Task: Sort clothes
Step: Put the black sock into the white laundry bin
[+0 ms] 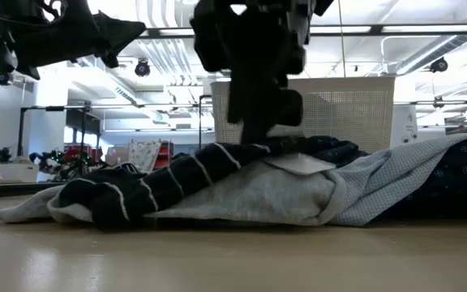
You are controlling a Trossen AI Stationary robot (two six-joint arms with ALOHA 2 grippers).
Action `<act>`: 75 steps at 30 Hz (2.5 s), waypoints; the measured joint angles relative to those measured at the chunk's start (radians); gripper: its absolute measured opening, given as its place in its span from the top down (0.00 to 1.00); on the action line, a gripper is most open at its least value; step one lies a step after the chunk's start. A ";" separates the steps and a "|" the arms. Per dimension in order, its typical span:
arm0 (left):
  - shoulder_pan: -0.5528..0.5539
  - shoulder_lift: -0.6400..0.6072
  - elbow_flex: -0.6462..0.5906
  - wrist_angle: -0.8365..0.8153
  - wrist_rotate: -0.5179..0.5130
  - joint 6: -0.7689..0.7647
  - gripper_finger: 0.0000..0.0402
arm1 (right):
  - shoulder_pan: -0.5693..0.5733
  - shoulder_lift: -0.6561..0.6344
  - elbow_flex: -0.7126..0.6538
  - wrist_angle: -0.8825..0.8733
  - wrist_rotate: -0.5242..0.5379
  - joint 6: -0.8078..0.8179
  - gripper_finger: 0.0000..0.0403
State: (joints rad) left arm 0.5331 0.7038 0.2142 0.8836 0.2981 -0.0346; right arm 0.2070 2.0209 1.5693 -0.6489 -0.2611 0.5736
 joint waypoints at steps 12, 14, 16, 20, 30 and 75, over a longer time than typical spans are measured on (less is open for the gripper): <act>0.000 -0.020 0.002 -0.004 0.000 0.009 1.00 | 0.037 -0.002 0.063 -0.126 0.149 -0.155 0.53; 0.000 -0.011 0.002 -0.018 0.000 0.003 1.00 | 0.045 -0.002 0.062 -0.141 0.199 -0.178 0.50; 0.000 -0.001 0.002 -0.024 0.000 0.000 1.00 | 0.050 -0.002 0.056 -0.137 0.220 -0.183 0.47; 0.000 0.024 0.002 -0.027 0.000 -0.013 1.00 | 0.055 0.002 0.047 -0.138 0.239 -0.174 0.45; 0.000 0.088 0.002 -0.034 0.000 -0.032 1.00 | 0.057 0.043 0.047 -0.122 0.177 -0.175 0.65; 0.000 0.066 0.003 0.267 0.000 -0.057 1.00 | -0.018 -0.081 0.641 -0.351 0.708 -0.419 0.99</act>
State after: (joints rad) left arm 0.5331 0.7696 0.2173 1.1509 0.2985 -0.0921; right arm 0.1890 1.9396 2.2101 -1.0004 0.4473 0.1549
